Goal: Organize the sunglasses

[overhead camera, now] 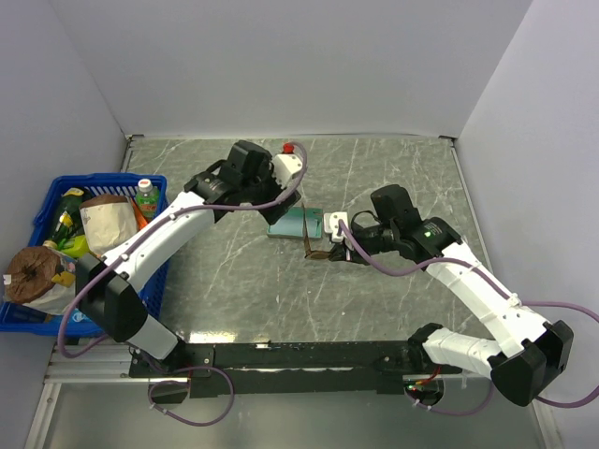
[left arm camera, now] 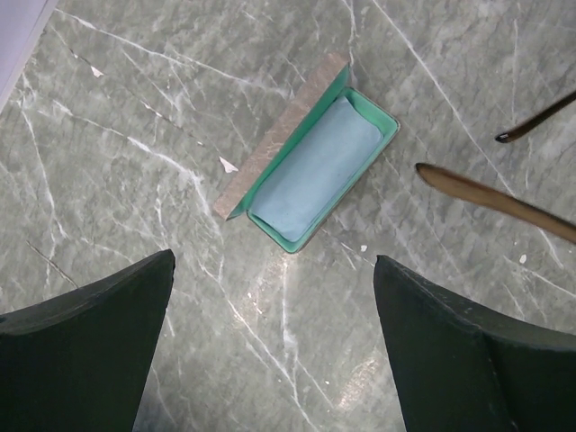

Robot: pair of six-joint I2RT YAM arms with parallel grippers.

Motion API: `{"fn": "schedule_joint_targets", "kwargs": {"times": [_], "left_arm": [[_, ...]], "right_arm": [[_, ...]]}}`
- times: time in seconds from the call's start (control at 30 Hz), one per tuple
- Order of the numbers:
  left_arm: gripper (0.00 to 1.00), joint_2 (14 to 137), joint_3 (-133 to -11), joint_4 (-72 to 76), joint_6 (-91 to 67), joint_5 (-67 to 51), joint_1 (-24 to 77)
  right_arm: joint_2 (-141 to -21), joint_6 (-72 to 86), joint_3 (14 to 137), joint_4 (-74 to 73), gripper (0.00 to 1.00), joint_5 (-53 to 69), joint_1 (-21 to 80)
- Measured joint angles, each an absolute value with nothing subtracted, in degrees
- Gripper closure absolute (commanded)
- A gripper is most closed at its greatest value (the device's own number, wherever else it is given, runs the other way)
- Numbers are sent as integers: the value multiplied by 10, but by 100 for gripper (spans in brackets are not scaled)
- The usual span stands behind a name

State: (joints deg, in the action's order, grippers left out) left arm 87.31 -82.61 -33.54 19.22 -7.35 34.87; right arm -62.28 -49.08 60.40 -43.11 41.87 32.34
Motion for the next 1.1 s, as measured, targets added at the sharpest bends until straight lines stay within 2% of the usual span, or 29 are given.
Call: {"fn": "schedule_joint_targets", "kwargs": {"times": [0.53, 1.1], "left_arm": [[4, 906, -848, -371, 194, -36, 419], [4, 917, -855, -383, 194, -24, 444]], "right_arm": [[-626, -494, 596, -429, 100, 414, 324], [-626, -494, 587, -429, 100, 403, 324]]}}
